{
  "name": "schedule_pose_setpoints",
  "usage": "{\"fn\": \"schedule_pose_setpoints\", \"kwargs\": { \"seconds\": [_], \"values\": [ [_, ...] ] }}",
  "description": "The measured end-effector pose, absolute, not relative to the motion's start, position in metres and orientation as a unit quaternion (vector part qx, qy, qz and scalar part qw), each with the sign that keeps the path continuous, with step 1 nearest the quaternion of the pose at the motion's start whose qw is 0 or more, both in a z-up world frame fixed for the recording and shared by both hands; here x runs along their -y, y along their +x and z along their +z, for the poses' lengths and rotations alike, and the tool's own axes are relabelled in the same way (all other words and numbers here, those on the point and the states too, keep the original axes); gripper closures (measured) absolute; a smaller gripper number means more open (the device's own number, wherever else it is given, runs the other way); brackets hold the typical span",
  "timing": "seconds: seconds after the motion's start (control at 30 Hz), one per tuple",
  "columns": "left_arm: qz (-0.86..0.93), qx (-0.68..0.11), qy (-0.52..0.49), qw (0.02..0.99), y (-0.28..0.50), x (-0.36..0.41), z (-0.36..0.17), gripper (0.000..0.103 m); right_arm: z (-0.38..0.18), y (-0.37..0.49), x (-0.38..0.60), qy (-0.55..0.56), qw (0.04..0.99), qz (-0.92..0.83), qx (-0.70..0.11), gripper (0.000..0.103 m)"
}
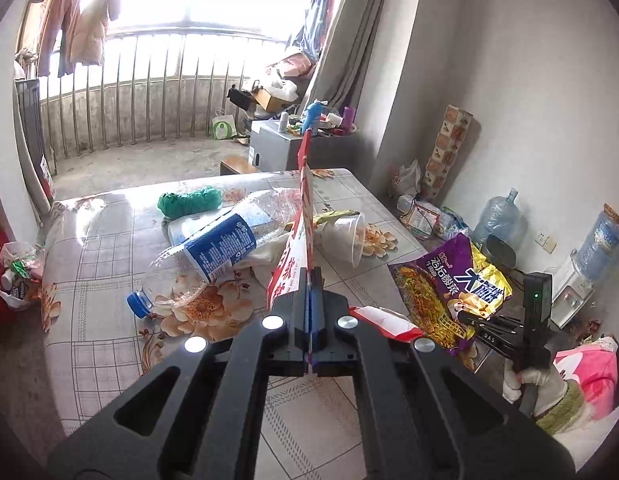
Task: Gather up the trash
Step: 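Grasp the red-white snack bag with the left gripper while the right gripper holds the purple bag, then carry the red-white bag and purple bag with both grippers over the blue wastebasket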
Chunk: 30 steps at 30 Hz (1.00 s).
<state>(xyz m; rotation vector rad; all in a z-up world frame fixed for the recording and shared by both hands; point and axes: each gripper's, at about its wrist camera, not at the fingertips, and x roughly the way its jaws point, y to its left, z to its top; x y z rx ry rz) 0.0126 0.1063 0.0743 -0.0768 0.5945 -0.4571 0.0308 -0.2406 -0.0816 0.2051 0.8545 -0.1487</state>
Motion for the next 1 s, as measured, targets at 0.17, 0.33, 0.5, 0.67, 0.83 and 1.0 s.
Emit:
{"fn": "schedule_pose_setpoints", "kwargs": {
  "seconds": [0.17,0.33,0.5,0.67,0.83,1.0],
  "values": [
    [-0.245,-0.269,-0.064,0.929,0.014,-0.111,0.094,0.103,-0.081,0.031,0.241,0.102,0.903,-0.072,-0.411,0.098],
    [-0.262,-0.250,-0.073,0.929,0.019,-0.099,0.105,0.103,-0.078,0.026,0.245,0.113,0.907,-0.068,-0.400,0.098],
    [-0.296,-0.233,-0.074,0.923,0.029,-0.073,0.110,0.103,-0.072,0.020,0.250,0.122,0.914,-0.074,-0.379,0.099],
    [-0.340,-0.235,-0.074,0.908,0.046,-0.033,0.113,0.103,-0.064,0.016,0.261,0.134,0.920,-0.087,-0.358,0.099],
    [-0.390,-0.240,-0.062,0.887,0.064,0.019,0.115,0.103,-0.059,0.007,0.284,0.159,0.922,-0.112,-0.336,0.100],
    [-0.442,-0.259,-0.037,0.858,0.084,0.091,0.111,0.103,-0.057,0.001,0.319,0.189,0.919,-0.142,-0.315,0.100]
  ]
}}
